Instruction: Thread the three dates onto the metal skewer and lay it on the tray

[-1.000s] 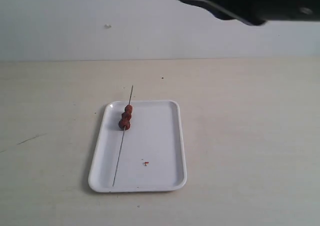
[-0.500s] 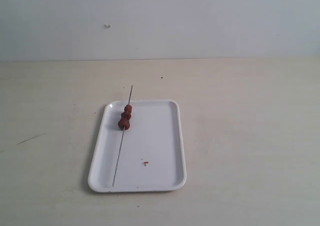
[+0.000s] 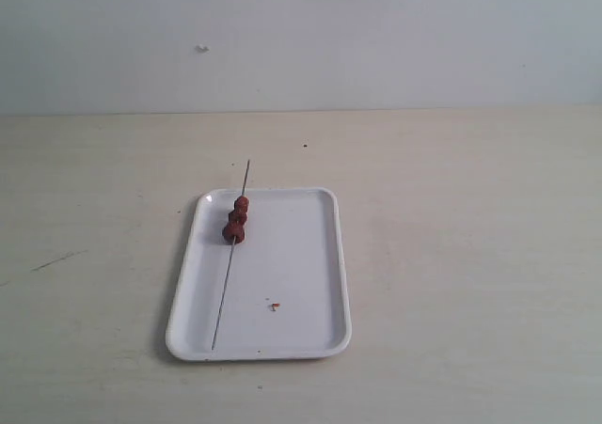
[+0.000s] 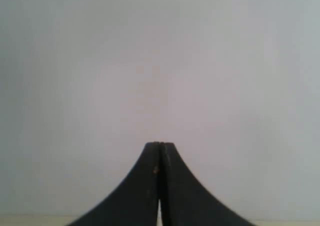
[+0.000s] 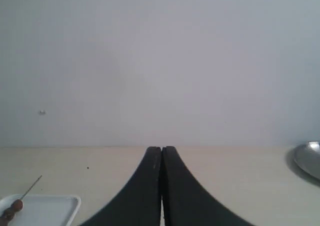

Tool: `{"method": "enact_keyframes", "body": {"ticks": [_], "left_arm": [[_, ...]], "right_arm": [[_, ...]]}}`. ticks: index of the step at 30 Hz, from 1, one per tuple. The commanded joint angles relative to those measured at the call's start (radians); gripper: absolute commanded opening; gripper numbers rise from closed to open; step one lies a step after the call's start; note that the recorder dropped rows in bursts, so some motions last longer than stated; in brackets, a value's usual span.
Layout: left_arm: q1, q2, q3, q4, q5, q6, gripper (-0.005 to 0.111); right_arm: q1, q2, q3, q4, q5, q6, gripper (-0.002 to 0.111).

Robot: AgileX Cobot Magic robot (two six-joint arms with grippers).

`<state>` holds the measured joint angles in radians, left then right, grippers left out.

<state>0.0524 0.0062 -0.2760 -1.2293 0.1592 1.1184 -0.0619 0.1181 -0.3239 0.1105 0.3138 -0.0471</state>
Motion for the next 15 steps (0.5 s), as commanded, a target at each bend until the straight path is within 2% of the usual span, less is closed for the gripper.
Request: {"method": "enact_keyframes", "body": {"ticks": [1,7,12,15], "left_arm": [[-0.004,0.004,0.002,0.003,-0.003,0.003,0.000],[-0.004,0.004,0.002,0.003,-0.003,0.003,0.000],[-0.004,0.004,0.002,0.003,-0.003,0.003,0.000],[-0.004,0.004,0.002,0.003,-0.003,0.003,0.000]], "right_arm": [[-0.008,0.000,0.111,-0.039,-0.078,-0.013,0.000],[-0.046,-0.052,0.238,-0.046,-0.137,-0.013,0.000],[-0.104,-0.086,0.273,-0.050,-0.135,-0.008,0.000],[-0.106,-0.115,0.296,-0.050,-0.134,0.015,0.000]]}}
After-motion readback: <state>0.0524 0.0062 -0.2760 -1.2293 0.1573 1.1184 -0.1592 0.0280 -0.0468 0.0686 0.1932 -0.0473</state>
